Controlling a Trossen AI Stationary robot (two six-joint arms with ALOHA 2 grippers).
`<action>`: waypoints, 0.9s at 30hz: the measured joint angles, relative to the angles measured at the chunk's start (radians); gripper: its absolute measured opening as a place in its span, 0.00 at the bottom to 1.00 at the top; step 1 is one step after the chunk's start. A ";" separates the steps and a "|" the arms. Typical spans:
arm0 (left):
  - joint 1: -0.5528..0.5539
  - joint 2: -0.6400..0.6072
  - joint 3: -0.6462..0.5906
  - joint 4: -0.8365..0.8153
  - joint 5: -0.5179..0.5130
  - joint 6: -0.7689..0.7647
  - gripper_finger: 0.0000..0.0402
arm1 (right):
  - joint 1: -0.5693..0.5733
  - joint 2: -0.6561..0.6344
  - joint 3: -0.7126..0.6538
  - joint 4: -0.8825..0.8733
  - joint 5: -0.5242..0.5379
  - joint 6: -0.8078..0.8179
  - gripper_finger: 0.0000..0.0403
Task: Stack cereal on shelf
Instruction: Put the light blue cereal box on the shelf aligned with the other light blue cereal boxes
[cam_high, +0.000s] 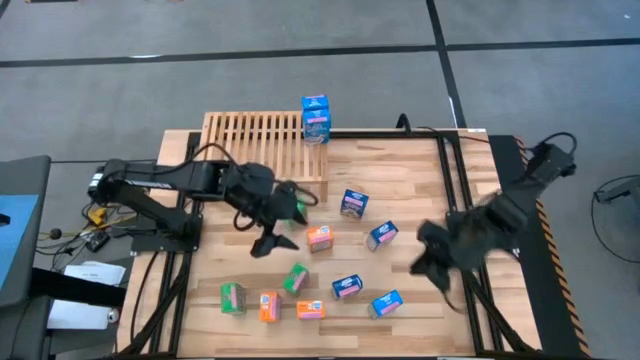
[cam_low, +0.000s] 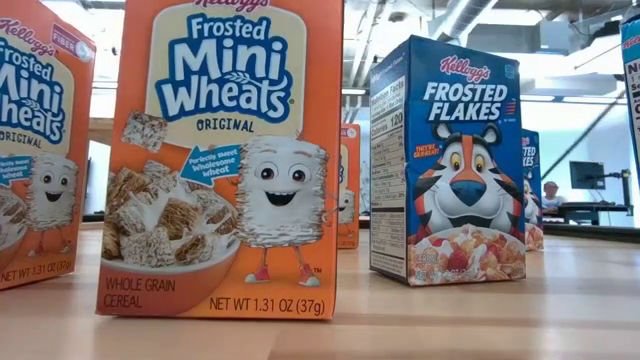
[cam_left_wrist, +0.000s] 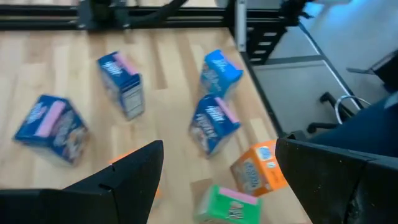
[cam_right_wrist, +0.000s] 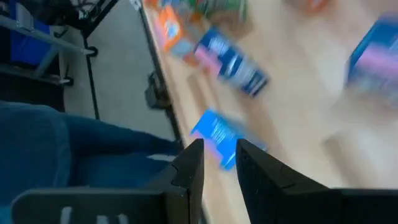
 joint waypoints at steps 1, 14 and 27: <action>-0.016 0.000 0.000 0.001 -0.004 -0.008 0.75 | 0.062 0.014 0.000 -0.015 0.030 0.067 0.29; -0.117 0.001 0.000 0.089 -0.280 -0.168 0.75 | 0.322 0.384 0.000 -0.076 0.058 0.209 0.47; -0.117 0.019 -0.001 0.130 -0.404 -0.248 0.75 | 0.211 0.527 -0.029 0.075 0.143 -0.113 0.85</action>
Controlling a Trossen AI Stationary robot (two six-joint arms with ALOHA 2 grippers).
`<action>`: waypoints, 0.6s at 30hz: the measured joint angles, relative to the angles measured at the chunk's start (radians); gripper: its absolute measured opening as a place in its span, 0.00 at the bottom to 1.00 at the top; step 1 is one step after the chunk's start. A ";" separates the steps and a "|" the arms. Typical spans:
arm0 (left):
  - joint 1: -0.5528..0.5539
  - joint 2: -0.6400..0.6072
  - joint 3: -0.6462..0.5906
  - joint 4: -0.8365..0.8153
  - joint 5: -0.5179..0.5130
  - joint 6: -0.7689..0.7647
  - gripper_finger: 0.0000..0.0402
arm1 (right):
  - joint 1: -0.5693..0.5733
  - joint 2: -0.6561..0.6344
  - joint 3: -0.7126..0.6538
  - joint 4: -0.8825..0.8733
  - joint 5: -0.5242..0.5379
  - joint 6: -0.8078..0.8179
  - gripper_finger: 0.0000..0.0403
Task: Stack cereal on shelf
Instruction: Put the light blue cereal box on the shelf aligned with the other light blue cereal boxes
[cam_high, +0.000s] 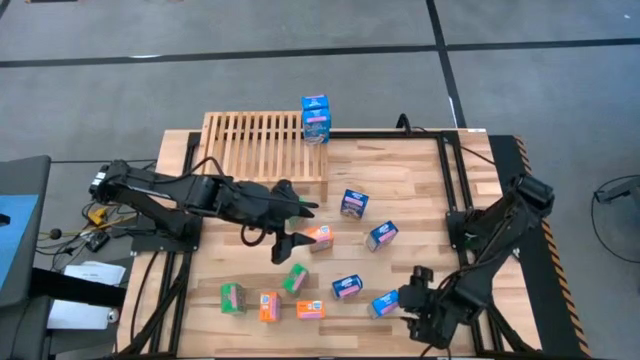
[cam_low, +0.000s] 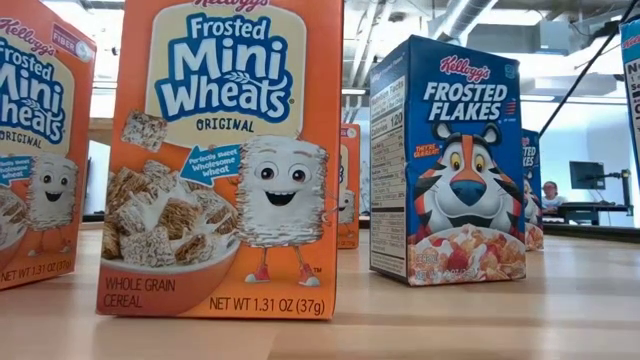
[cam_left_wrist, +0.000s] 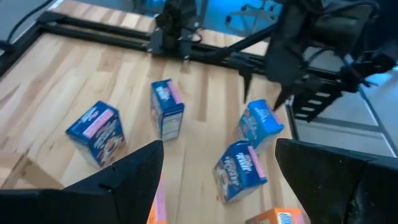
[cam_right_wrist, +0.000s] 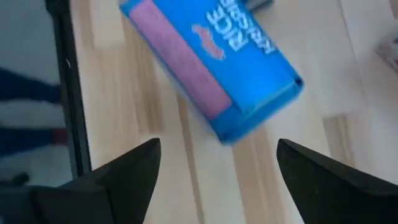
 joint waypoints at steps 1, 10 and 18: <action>0.000 0.004 0.000 0.004 -0.009 -0.006 0.75 | 0.000 -0.006 -0.022 0.018 0.026 0.009 0.84; 0.003 0.057 0.001 0.031 -0.018 -0.036 0.75 | 0.041 -0.090 -0.249 0.279 0.131 0.039 0.81; 0.023 0.103 0.001 0.091 -0.016 -0.057 0.75 | 0.009 -0.090 -0.386 0.469 0.146 -0.096 0.81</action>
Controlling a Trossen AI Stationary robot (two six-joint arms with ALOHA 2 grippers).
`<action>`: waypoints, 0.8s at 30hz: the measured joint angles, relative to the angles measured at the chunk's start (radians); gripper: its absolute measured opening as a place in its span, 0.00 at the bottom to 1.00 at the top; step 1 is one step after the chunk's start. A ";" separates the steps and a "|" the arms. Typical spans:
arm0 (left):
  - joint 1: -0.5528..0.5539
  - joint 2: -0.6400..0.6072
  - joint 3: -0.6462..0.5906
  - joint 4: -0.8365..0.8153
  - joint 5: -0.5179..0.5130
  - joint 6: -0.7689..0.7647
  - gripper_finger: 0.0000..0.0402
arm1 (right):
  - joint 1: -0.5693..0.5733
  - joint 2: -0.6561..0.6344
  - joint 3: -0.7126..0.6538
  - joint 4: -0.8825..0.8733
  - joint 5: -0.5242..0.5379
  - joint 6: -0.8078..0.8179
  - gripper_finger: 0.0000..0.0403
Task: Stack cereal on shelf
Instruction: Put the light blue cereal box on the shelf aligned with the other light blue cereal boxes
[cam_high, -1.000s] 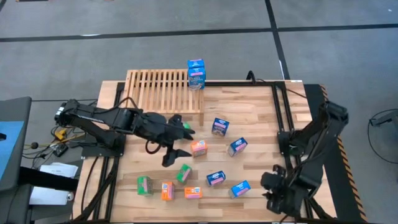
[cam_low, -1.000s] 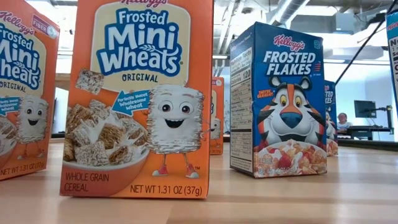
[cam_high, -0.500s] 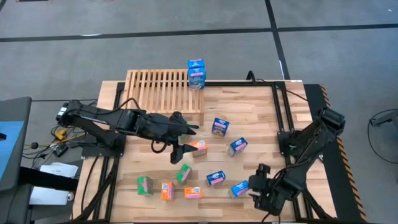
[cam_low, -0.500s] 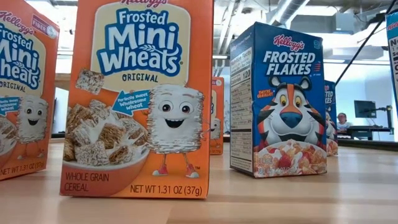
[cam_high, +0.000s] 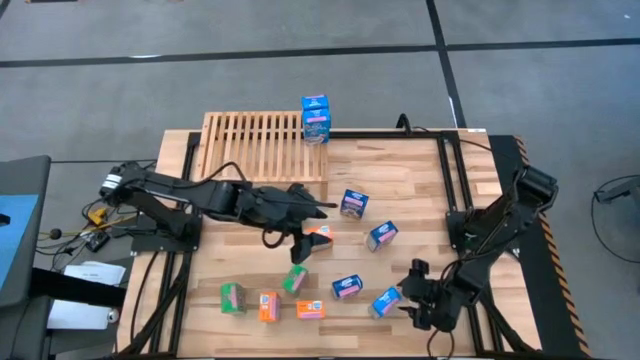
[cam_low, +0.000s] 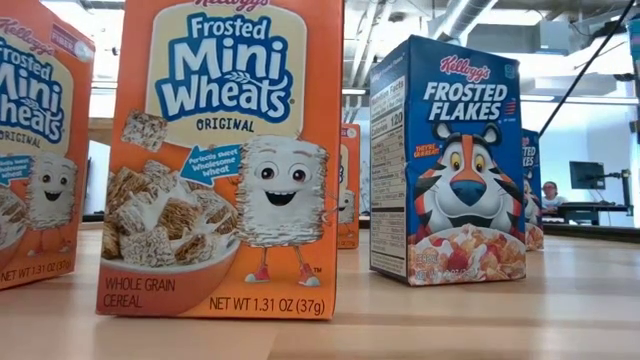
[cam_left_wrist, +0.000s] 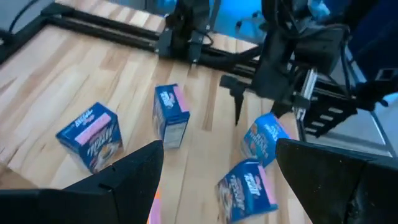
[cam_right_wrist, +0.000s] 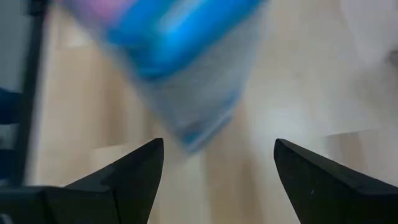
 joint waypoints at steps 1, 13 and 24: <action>0.001 0.004 -0.002 -0.010 0.001 -0.009 0.75 | -0.007 0.000 -0.015 0.015 0.009 -0.010 0.81; 0.013 0.049 -0.001 0.038 0.035 -0.037 0.75 | -0.089 0.000 -0.092 0.327 -0.092 -0.342 0.81; 0.038 0.049 -0.001 0.071 0.027 -0.066 0.75 | -0.200 0.000 -0.092 0.443 -0.271 -0.643 0.78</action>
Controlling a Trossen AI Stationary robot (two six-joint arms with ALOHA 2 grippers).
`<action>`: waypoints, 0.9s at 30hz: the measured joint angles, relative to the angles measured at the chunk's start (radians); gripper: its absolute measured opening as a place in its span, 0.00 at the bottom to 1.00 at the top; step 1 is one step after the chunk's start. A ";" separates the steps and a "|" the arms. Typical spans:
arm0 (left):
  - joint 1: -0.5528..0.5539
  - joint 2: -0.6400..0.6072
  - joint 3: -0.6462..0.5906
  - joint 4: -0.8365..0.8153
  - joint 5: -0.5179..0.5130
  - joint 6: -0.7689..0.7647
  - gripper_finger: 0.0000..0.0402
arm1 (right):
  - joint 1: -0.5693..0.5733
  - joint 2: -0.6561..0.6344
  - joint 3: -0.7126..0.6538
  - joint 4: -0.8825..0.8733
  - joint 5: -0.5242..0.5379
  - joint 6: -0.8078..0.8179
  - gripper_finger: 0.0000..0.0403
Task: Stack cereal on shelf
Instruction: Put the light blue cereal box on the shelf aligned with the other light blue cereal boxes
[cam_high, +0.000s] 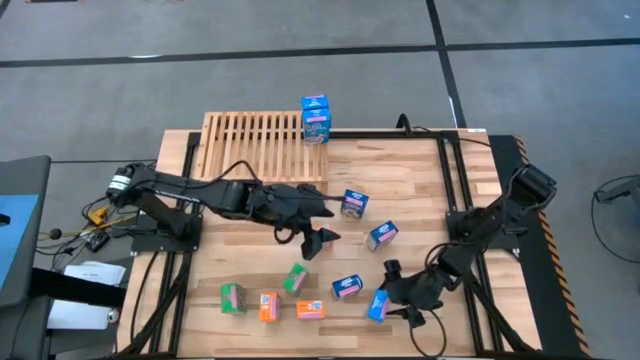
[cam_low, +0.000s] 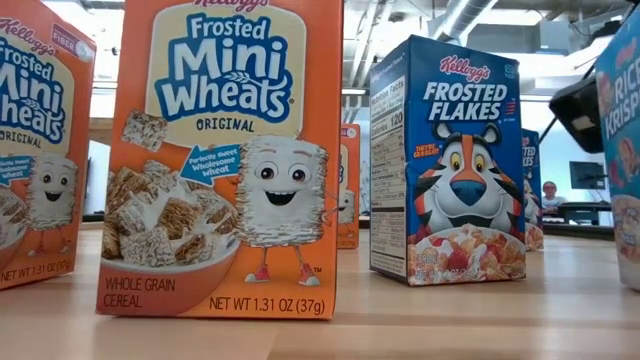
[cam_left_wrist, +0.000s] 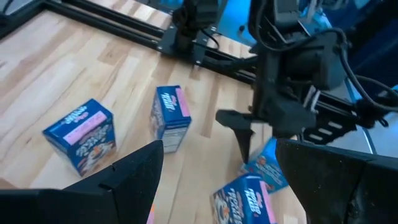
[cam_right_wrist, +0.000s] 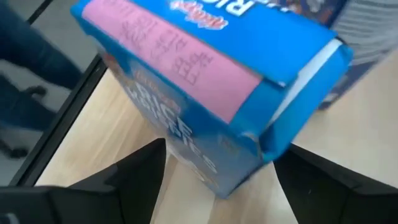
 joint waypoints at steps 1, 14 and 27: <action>0.003 0.000 0.000 0.000 0.001 -0.004 0.75 | -0.012 0.000 0.000 0.003 -0.024 -0.017 0.77; 0.012 0.000 0.000 -0.004 0.014 -0.005 0.75 | -0.092 0.000 0.000 0.015 -0.099 -0.123 0.64; 0.012 0.000 0.000 -0.003 0.034 -0.003 0.75 | -0.117 0.000 0.000 0.022 -0.175 -0.189 0.57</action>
